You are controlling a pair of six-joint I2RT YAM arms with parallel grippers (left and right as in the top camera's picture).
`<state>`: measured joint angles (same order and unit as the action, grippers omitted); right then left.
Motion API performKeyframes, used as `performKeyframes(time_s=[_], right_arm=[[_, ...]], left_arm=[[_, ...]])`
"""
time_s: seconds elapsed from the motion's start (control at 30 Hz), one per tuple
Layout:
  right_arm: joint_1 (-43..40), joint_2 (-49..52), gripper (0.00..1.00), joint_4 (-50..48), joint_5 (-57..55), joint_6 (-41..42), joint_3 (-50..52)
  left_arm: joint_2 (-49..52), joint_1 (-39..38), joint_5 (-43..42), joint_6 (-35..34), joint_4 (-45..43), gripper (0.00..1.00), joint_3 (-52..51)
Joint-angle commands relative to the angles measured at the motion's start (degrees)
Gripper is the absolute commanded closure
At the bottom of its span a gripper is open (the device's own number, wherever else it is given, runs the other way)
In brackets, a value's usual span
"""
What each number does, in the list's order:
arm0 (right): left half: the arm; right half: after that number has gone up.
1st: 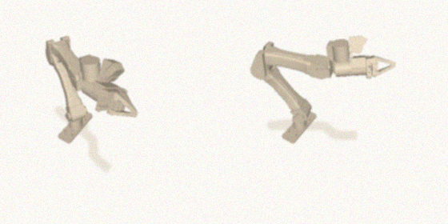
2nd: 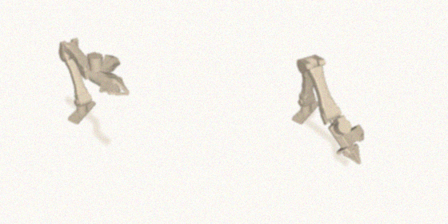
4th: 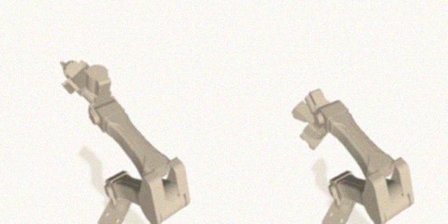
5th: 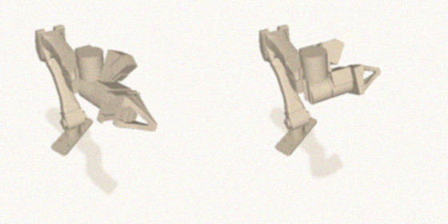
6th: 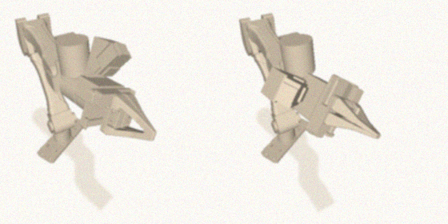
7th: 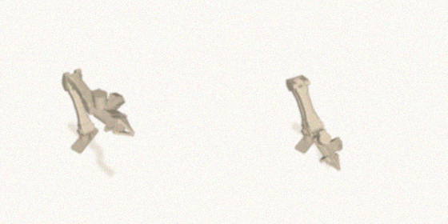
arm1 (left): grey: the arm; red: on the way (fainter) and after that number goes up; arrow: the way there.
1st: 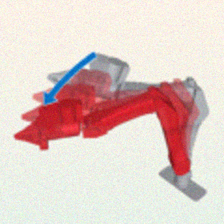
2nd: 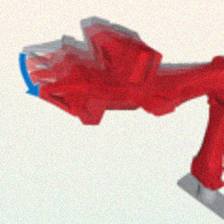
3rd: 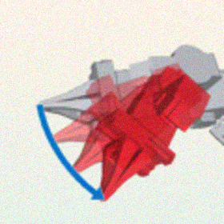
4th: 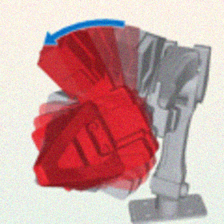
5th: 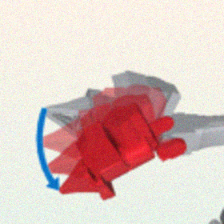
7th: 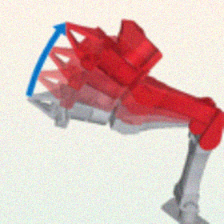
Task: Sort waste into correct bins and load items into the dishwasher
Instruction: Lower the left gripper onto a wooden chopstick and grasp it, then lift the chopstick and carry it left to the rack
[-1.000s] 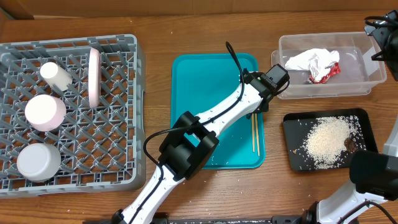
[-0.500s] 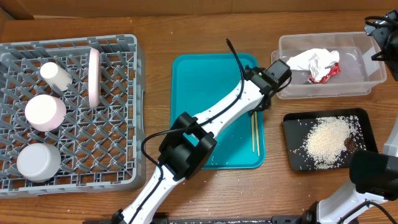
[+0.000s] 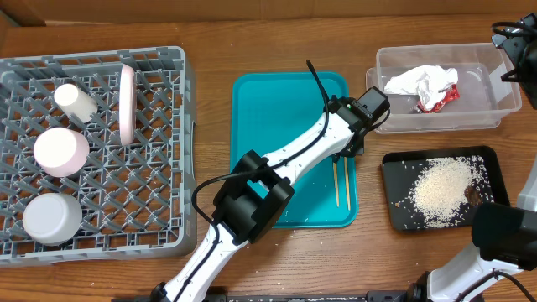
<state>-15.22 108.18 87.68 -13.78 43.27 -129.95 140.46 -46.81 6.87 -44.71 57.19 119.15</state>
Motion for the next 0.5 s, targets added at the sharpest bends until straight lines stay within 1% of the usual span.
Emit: performKeyframes(time_s=[0.0,0.07,0.13,0.17,0.2,0.33,0.47], right_arm=[[0.0,-0.9,0.0,-0.2,-0.5,0.2,-0.8],[0.0,-0.9,0.0,-0.2,-0.5,0.2,-0.8],[0.0,-0.9,0.0,-0.2,-0.5,0.2,-0.8],[0.0,-0.9,0.0,-0.2,-0.5,0.2,-0.8],[0.0,-0.9,0.0,-0.2,-0.5,0.2,-0.8],[0.0,-0.9,0.0,-0.2,-0.5,0.2,-0.8],[0.0,-0.9,0.0,-0.2,-0.5,0.2,-0.8]], left_arm=[[-1.1,0.0,0.2,1.0,-0.8,0.71,-2.1],[-1.1,0.0,0.2,1.0,-1.1,0.73,-2.5],[-1.1,-0.1,0.1,1.0,-1.0,0.8,-2.6],[-1.1,-0.1,0.1,1.0,-0.9,0.85,-2.6],[-1.1,0.1,0.1,1.2,-0.8,0.96,-2.5],[-1.8,1.0,-0.5,6.7,1.8,0.96,0.3],[-4.3,3.2,-0.2,7.6,10.9,0.96,7.2]])
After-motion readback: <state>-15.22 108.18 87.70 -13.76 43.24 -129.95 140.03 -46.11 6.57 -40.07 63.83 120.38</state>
